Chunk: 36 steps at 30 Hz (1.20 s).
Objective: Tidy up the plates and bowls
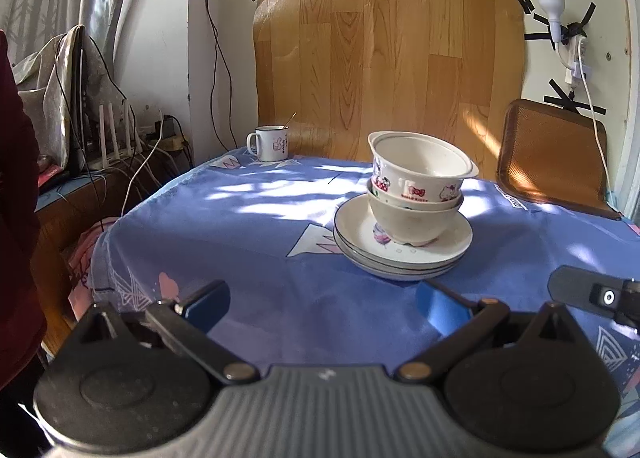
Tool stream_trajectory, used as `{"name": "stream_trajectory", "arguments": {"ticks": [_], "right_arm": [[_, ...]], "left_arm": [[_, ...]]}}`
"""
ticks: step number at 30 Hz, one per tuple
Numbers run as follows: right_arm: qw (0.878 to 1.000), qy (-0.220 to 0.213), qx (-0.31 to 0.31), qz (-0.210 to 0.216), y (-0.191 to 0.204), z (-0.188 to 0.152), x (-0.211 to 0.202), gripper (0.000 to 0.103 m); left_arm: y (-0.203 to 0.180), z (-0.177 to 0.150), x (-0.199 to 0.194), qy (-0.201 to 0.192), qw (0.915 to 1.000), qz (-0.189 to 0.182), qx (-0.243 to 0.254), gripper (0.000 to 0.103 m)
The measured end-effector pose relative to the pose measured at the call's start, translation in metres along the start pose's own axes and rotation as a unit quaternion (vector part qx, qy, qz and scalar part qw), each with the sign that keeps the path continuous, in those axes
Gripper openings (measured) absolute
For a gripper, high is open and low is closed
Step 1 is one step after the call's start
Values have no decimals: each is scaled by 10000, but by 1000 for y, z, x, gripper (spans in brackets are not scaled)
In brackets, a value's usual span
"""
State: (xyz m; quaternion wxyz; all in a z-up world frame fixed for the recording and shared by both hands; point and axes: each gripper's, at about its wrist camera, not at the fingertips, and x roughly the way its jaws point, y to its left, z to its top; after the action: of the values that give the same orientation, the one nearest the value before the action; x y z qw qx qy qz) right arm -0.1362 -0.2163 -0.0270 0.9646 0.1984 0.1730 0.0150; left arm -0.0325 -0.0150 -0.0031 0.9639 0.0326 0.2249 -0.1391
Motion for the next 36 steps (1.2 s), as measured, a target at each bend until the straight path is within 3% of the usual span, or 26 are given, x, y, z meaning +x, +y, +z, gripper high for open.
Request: {"name": "stream_trajectory", "arguments": {"ticks": [6, 10, 14, 24, 36], "right_arm": [[9996, -52, -209, -177, 9, -6, 2, 89], [9983, -145, -378, -409, 12, -10, 2, 96], [9976, -124, -387, -556, 12, -11, 4, 96], [9960, -205, -542, -685, 19, -14, 2, 96], [9968, -59, -459, -659, 18, -18, 6, 97]], "left_arm": [[2, -4, -2, -51, 9999, 57, 96, 103], [3, -6, 2, -13, 9999, -91, 62, 103], [-2, -12, 9, 90, 9997, -216, 19, 103], [-1, -12, 10, 166, 9997, 169, -117, 103], [-4, -18, 14, 346, 9992, 201, -21, 103]]}}
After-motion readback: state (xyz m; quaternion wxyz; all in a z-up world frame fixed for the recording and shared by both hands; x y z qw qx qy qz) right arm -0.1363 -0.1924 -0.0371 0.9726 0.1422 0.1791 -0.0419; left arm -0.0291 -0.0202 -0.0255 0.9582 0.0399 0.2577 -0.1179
